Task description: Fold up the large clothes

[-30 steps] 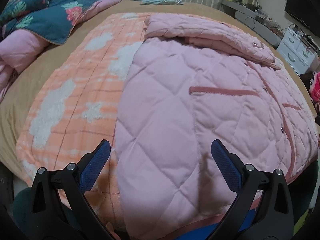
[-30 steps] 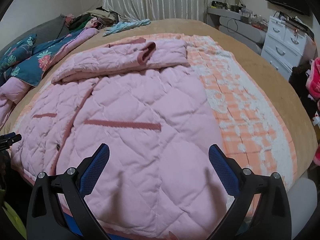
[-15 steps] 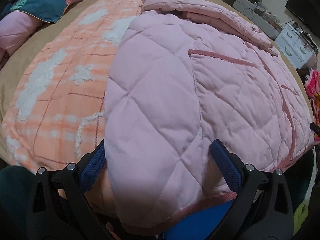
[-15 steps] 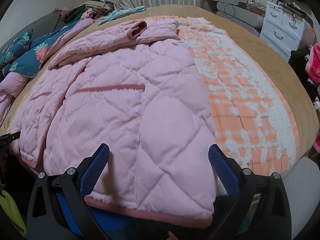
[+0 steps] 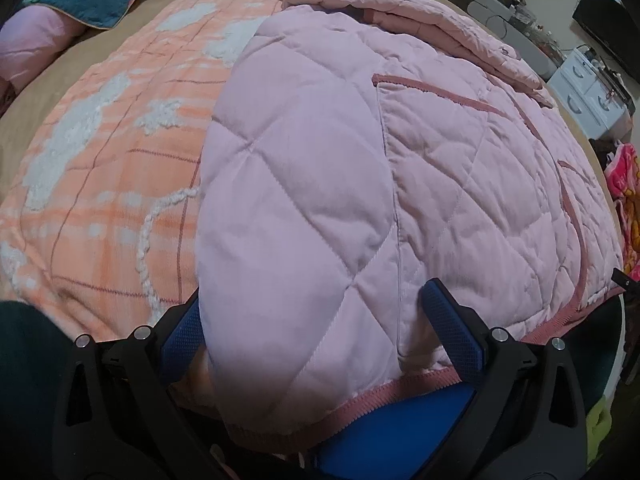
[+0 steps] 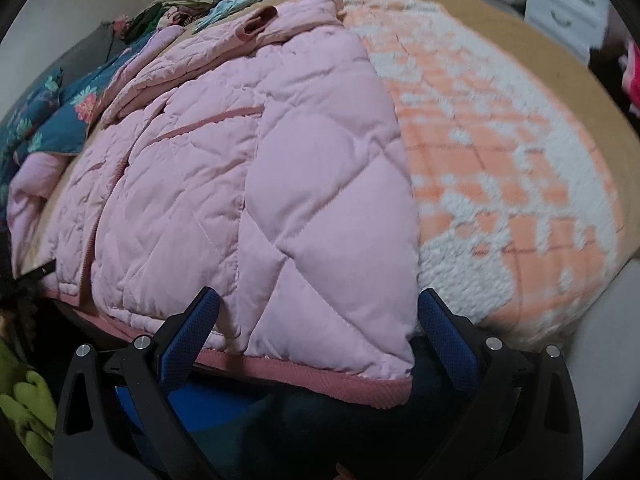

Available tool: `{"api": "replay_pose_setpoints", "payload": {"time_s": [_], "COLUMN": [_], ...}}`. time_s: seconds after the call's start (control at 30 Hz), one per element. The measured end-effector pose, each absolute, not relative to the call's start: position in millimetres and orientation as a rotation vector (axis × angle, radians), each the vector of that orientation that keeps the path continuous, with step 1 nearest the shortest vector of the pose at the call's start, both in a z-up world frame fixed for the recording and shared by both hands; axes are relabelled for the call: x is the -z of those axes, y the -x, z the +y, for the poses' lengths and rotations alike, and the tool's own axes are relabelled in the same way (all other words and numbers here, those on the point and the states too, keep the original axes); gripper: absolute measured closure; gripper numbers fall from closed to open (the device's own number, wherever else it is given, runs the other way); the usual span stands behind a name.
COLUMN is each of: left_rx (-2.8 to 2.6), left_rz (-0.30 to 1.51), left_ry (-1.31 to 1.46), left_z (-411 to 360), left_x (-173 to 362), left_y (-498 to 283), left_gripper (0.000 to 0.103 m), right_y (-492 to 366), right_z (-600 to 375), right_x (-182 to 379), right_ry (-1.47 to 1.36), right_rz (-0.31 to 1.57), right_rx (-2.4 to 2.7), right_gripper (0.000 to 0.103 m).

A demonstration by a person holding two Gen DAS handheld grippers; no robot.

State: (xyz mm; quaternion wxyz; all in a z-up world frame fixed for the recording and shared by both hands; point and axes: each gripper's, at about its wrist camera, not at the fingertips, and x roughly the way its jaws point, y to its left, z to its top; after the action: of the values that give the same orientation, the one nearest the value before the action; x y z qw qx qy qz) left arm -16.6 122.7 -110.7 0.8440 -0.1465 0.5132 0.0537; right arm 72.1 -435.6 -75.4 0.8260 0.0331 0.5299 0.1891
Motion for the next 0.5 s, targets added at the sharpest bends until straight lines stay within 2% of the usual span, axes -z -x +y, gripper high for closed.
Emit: {"api": "replay_pose_setpoints", "payload": {"time_s": [0.07, 0.1, 0.13, 0.17, 0.2, 0.23, 0.3, 0.37, 0.4, 0.5], "left_rx": [-0.116, -0.117, -0.118, -0.119, -0.119, -0.118, -0.117, -0.118, -0.118, -0.117], "left_rz": [1.083, 1.084, 1.085, 1.085, 1.085, 1.085, 1.084, 1.084, 1.084, 1.082], "left_ry": [0.311, 0.311, 0.311, 0.312, 0.314, 0.318, 0.326, 0.327, 0.326, 0.326], "left_z": [122.8, 122.0, 122.0, 121.9, 121.8, 121.8, 123.0, 123.4, 123.2, 123.2], "left_x": [110.8, 111.2, 111.3, 111.5, 112.0, 112.3, 112.3, 112.8, 112.9, 112.3], "left_y": [19.1, 19.6, 20.2, 20.6, 20.7, 20.8, 21.4, 22.0, 22.0, 22.4], "left_gripper": [0.008, 0.008, 0.008, 0.008, 0.008, 0.008, 0.008, 0.008, 0.008, 0.009], "right_y": [-71.8, -71.1, -70.3, -68.3, -65.4, -62.3, -58.9, -55.2, -53.2, -50.9], "right_z": [-437.1, -437.2, -436.9, -436.4, -437.1, -440.0, -446.2, -450.6, -449.9, -445.4], "right_x": [78.1, 79.5, 80.1, 79.6, 78.6, 77.9, 76.3, 70.9, 66.1, 50.0], "right_ry": [-0.100, -0.120, -0.131, -0.130, -0.132, -0.154, -0.208, -0.261, -0.267, -0.257], "right_rz": [1.136, 1.144, 1.149, 1.145, 1.136, 1.127, 1.107, 1.073, 1.052, 0.995], "right_rx": [-0.421, -0.445, -0.458, -0.460, -0.462, -0.465, -0.469, -0.502, -0.512, -0.527], "right_gripper": [0.009, 0.020, 0.022, 0.028, 0.040, 0.044, 0.065, 0.076, 0.080, 0.084]}}
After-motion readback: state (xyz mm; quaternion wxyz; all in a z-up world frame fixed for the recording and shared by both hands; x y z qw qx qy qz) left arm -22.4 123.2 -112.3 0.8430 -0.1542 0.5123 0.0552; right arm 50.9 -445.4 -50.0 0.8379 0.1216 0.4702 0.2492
